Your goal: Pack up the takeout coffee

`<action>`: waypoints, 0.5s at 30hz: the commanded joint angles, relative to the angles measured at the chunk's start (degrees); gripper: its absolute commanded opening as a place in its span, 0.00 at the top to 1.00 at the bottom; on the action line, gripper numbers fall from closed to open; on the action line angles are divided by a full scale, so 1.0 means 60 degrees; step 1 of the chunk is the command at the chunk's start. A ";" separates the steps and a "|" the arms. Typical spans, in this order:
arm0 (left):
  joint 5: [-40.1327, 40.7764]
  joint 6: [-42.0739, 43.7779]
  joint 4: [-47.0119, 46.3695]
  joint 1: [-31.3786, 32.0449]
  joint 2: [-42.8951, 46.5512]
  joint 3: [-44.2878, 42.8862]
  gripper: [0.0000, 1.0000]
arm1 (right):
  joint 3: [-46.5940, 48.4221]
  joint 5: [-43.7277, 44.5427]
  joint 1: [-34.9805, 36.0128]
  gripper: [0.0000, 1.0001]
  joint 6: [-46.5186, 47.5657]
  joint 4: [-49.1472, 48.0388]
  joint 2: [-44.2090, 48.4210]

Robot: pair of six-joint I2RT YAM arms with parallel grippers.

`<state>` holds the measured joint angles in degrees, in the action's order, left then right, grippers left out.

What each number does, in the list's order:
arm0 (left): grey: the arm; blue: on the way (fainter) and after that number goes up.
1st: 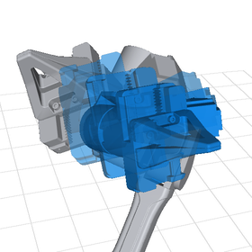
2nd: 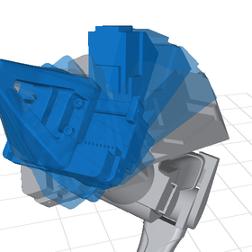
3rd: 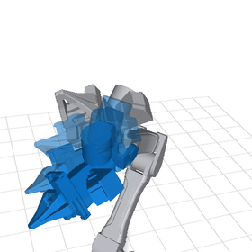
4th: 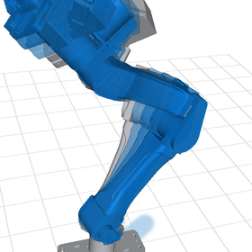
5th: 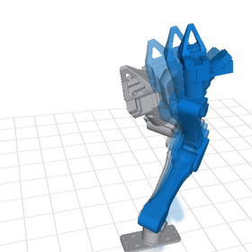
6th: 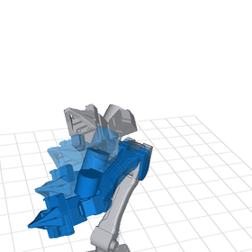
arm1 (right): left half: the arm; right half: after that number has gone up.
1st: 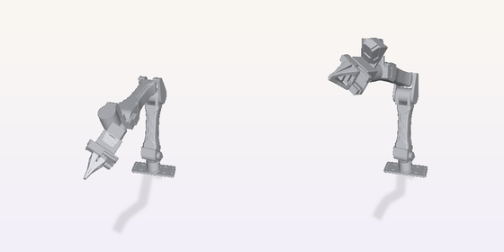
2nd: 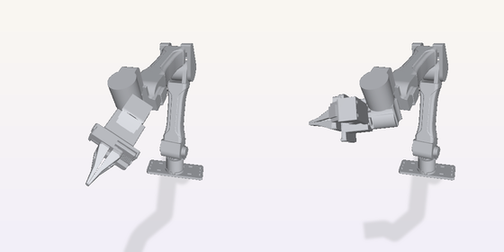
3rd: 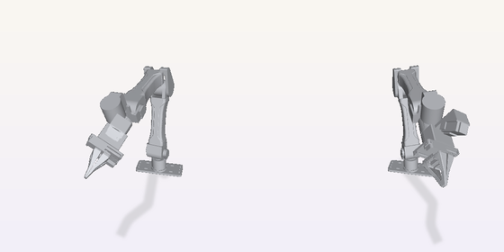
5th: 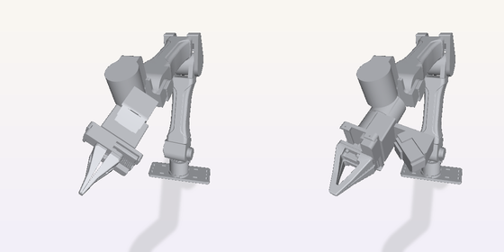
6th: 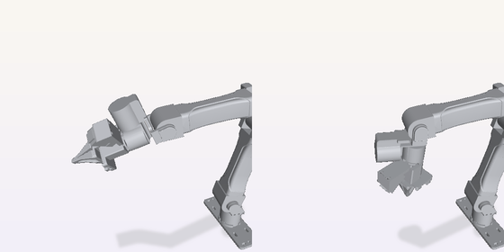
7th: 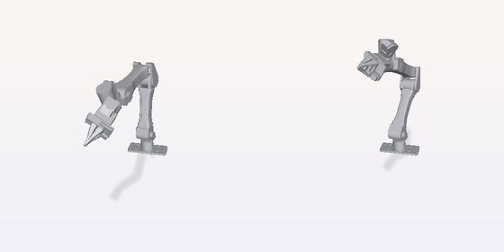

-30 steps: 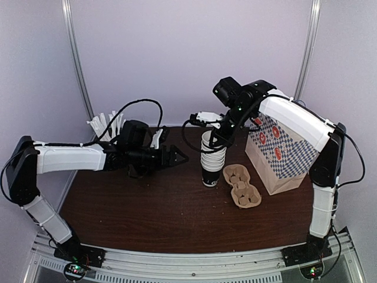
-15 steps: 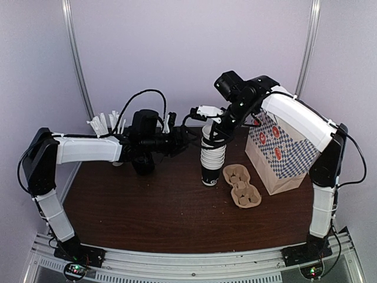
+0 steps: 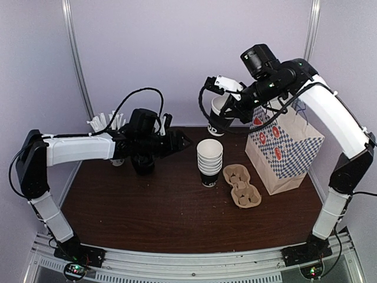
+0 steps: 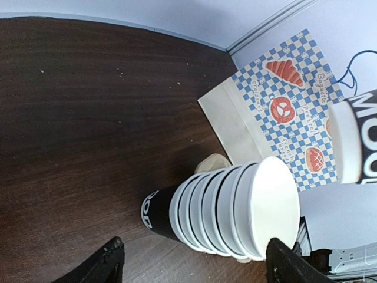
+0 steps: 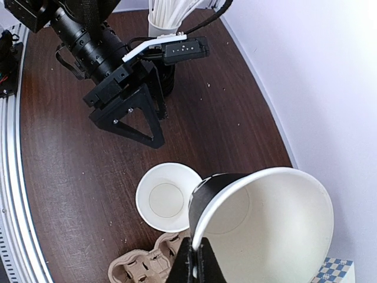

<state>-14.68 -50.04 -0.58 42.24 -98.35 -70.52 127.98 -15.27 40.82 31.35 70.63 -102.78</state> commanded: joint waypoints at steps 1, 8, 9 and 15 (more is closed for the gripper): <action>0.1027 0.1652 0.1531 0.0050 0.1063 -0.0426 0.16 | -0.0163 -0.0648 0.0079 1.00 0.0008 0.0214 0.0791; 0.2766 0.3371 0.4316 0.0001 0.2424 -0.0319 0.16 | -0.1858 -0.1966 0.1370 1.00 0.1022 0.0681 0.1325; 0.2971 0.3570 0.4658 -0.0018 0.2588 -0.0273 0.16 | -0.2285 -0.1742 0.1744 1.00 0.1199 0.0645 0.1352; 0.2467 0.4121 0.5823 -0.0572 0.3307 0.0153 0.21 | -0.4498 -0.0745 0.3264 1.00 0.1191 -0.0688 0.0920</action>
<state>0.25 -29.78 27.66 41.34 -80.60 -71.42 106.43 -23.27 56.86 37.45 71.09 -95.04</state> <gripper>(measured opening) 0.803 0.019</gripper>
